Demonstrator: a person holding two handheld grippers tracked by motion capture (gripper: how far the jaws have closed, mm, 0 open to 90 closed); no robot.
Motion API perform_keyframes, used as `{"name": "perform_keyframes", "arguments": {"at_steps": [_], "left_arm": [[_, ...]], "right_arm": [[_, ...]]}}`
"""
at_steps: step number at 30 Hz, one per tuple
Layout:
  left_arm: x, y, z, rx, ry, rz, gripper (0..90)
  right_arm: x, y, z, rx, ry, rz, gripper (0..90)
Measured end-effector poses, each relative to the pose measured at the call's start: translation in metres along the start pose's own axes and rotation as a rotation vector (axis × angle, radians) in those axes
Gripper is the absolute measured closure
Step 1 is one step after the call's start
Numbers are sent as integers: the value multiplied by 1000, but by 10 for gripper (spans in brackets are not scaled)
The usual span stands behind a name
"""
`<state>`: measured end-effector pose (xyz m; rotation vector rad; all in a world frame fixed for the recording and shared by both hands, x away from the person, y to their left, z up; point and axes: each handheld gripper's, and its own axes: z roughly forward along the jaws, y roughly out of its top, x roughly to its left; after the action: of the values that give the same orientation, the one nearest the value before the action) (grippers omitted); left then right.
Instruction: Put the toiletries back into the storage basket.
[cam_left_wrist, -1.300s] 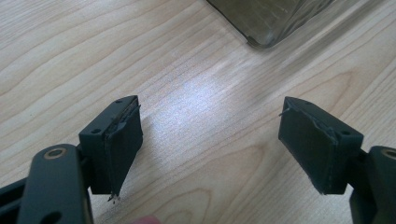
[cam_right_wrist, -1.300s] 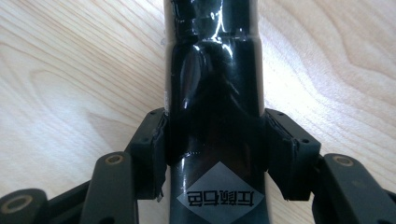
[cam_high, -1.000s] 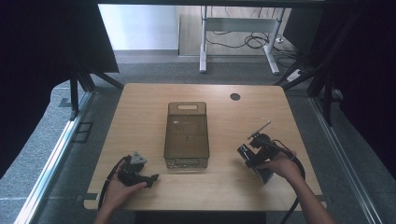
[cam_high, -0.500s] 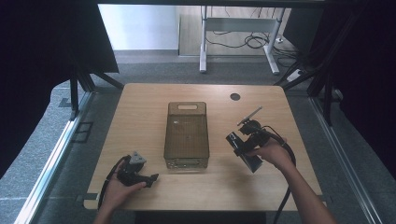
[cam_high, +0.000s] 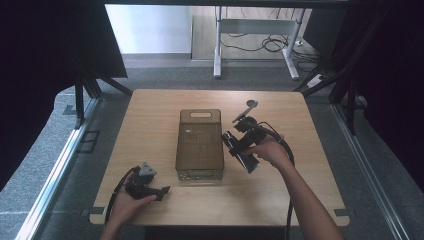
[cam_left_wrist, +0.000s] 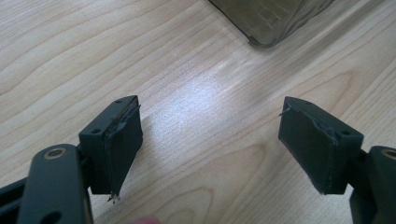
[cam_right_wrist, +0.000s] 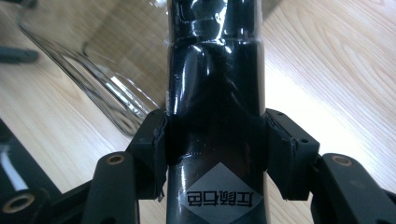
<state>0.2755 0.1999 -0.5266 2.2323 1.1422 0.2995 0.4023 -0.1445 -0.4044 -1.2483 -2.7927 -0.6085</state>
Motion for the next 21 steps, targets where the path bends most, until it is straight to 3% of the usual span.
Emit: {"name": "perform_keyframes", "arguments": {"at_steps": [12, 21], "left_arm": [[2, 0, -1, -10, -11, -7, 220], [2, 0, -2, -15, -14, -7, 221]], "right_arm": [[15, 38, 10, 34, 9, 9, 458], [23, 56, 14, 51, 20, 24, 459]]}}
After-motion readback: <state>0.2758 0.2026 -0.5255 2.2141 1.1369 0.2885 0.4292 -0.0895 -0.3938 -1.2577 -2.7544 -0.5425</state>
